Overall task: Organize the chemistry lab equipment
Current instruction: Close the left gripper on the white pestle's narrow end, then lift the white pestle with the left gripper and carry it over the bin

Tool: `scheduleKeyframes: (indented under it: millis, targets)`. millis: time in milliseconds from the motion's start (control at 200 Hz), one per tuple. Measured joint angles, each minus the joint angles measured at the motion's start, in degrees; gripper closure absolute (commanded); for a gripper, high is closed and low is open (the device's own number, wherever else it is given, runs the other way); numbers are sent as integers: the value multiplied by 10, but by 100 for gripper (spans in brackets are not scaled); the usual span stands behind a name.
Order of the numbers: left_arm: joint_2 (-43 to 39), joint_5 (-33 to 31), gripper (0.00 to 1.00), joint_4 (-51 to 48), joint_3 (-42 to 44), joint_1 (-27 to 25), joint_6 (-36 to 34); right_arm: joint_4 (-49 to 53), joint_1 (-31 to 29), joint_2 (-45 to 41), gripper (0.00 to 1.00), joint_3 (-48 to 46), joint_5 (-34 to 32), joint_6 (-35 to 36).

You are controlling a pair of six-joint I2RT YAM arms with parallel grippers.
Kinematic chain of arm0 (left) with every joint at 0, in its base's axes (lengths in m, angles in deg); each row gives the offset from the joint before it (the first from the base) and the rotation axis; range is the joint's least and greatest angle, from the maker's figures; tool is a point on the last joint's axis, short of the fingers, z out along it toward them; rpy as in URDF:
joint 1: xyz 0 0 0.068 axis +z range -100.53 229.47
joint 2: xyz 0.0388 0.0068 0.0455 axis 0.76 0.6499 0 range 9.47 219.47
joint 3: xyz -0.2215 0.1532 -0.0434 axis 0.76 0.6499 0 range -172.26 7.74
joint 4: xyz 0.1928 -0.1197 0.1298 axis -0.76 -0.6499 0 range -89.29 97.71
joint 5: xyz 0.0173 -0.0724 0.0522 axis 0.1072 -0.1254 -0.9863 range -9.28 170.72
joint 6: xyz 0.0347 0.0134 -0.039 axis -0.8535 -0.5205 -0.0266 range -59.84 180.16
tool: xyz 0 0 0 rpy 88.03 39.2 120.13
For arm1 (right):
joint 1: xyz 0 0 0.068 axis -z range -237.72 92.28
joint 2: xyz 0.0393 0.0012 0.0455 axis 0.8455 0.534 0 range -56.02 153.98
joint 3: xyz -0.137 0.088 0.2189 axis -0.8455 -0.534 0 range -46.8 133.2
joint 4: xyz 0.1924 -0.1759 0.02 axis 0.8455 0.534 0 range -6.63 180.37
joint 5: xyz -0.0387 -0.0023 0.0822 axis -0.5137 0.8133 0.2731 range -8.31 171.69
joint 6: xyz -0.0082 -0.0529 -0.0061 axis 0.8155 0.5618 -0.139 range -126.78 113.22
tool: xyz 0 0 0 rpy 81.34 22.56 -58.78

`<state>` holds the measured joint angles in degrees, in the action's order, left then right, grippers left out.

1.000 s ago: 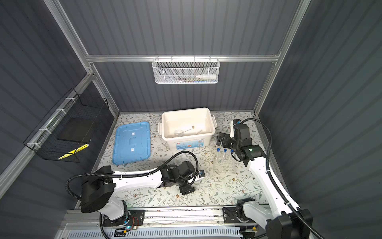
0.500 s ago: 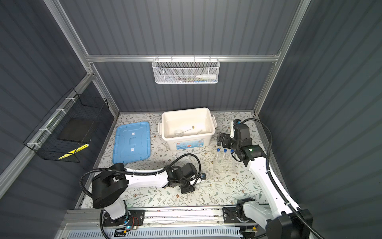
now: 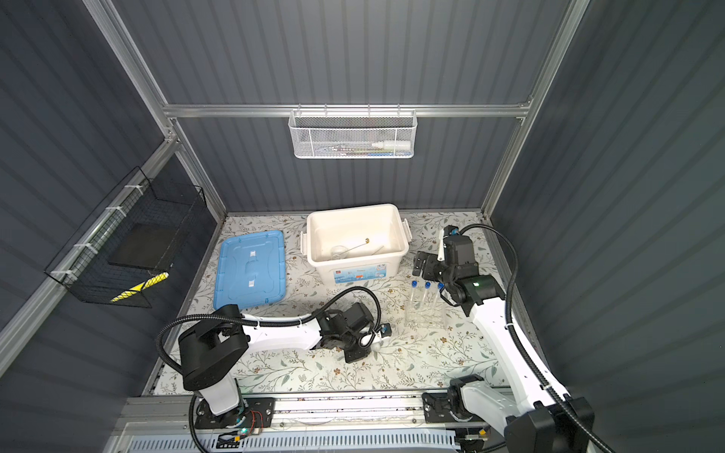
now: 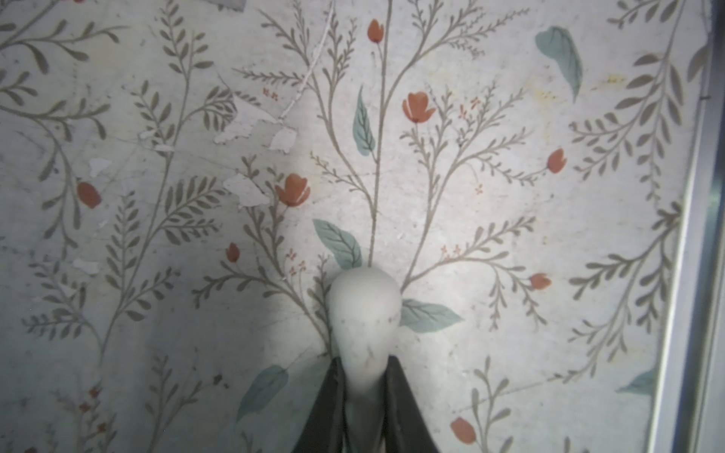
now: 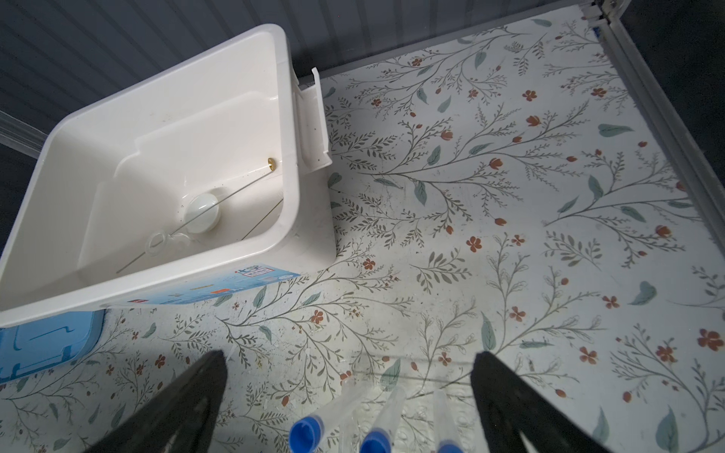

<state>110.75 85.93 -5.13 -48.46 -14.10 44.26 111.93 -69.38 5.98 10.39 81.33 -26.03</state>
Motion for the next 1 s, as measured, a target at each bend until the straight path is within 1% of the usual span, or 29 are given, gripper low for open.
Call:
scheduleKeyframes:
  millis: [185, 310, 475, 605, 705, 865, 1000]
  targets:
    - [-3, 1, 90, 6, 5, 41, 10, 0, 0, -1, 1, -2, -1, 2]
    - [-24, -12, 90, -1, 7, 63, 12, 0, 0, -1, 1, -3, -1, 2]
    - [-71, -34, 91, -28, -22, 65, 11, -1, 0, -1, 1, -6, 0, 2]
    - [-102, -58, 91, -47, -73, 66, 2, -2, 0, -1, 1, -6, 0, 2]
    - [-111, -71, 91, -63, -119, 75, -9, -2, 0, -1, 1, -6, 2, 1]
    - [-109, -88, 90, -83, -193, 108, -30, -5, 0, -1, 1, -6, 6, 0]
    - [-78, -86, 88, -98, -282, 146, -45, -10, 0, -1, 1, -6, 10, -1]
